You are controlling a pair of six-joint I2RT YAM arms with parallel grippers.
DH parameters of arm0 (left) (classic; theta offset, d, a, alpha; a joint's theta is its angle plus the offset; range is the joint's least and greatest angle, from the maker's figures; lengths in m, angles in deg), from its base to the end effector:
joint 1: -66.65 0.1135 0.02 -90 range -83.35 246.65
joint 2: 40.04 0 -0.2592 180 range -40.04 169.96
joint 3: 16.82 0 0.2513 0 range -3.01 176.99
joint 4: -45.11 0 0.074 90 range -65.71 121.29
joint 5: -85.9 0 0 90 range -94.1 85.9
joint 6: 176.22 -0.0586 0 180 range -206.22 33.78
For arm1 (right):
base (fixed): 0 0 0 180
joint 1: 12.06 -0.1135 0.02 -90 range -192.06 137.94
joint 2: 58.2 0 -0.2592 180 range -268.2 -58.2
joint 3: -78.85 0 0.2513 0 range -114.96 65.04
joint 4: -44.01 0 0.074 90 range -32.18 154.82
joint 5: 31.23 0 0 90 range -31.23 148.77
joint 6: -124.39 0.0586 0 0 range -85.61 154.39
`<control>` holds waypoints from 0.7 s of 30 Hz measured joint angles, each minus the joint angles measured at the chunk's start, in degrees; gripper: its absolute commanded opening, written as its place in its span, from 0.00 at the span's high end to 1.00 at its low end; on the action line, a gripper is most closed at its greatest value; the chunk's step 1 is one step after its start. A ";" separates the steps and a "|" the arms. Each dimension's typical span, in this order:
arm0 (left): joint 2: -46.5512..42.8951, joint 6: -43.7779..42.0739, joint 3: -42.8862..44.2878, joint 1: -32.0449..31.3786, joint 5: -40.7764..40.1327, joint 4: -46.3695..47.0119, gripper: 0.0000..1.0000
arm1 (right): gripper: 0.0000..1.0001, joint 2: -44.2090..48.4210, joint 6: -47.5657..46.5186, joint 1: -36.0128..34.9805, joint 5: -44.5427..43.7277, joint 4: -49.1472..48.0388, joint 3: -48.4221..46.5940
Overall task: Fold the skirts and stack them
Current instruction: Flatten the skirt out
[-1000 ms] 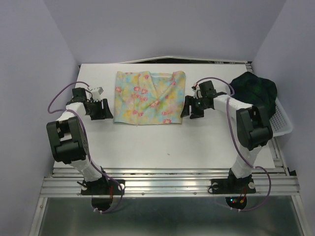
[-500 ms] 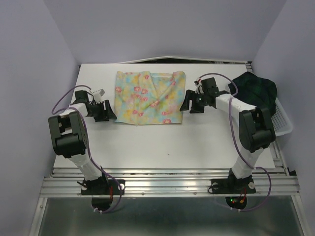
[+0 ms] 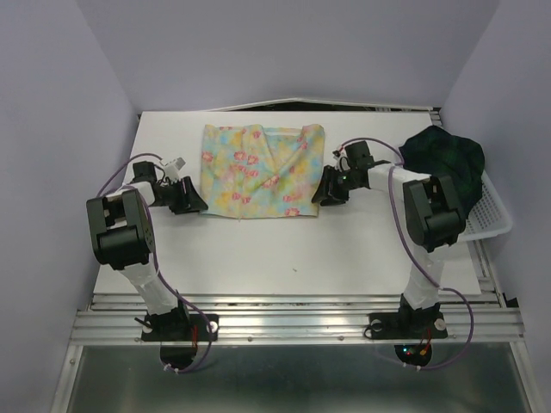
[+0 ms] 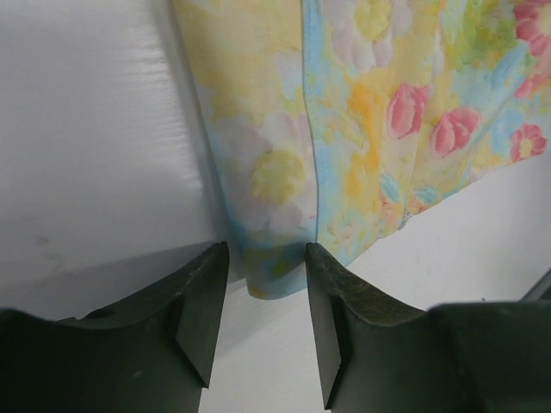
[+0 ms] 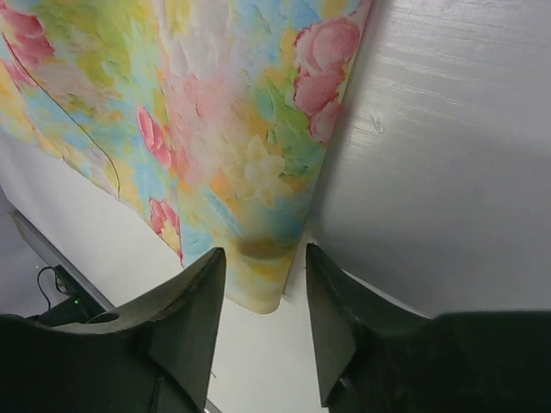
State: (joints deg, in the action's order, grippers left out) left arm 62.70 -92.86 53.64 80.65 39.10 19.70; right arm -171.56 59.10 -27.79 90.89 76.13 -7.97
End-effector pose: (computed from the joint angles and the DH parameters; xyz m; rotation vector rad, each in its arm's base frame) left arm 0.3513 0.0462 0.1335 0.1181 2.3622 -0.7933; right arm 0.3880 0.1417 0.1336 -0.0059 2.6646 0.9750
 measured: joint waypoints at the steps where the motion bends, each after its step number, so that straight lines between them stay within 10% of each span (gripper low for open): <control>1: 0.90 0.22 0.37 0.02 1.57 0.04 0.48 | 0.55 -0.09 0.15 0.00 0.33 0.02 0.00; 6: 4.02 0.35 1.64 0.00 5.29 0.04 0.95 | 0.97 -0.68 0.90 0.00 1.36 -0.02 0.00; 8: 4.74 0.52 1.62 0.02 5.97 -0.55 1.00 | 0.99 -0.61 0.76 0.22 2.01 -0.22 0.02; 13: -0.98 -1.66 -0.39 0.66 6.34 -4.46 1.00 | 0.99 3.39 1.84 2.25 5.95 -0.09 2.21; 21: -39.56 5.03 3.19 0.79 10.43 -3.32 1.00 | 0.99 25.46 12.70 9.33 16.72 -5.55 -0.33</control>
State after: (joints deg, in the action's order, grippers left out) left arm 23.14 -87.83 56.83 81.43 49.53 16.38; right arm -146.10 71.80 -18.45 107.61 70.58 -8.30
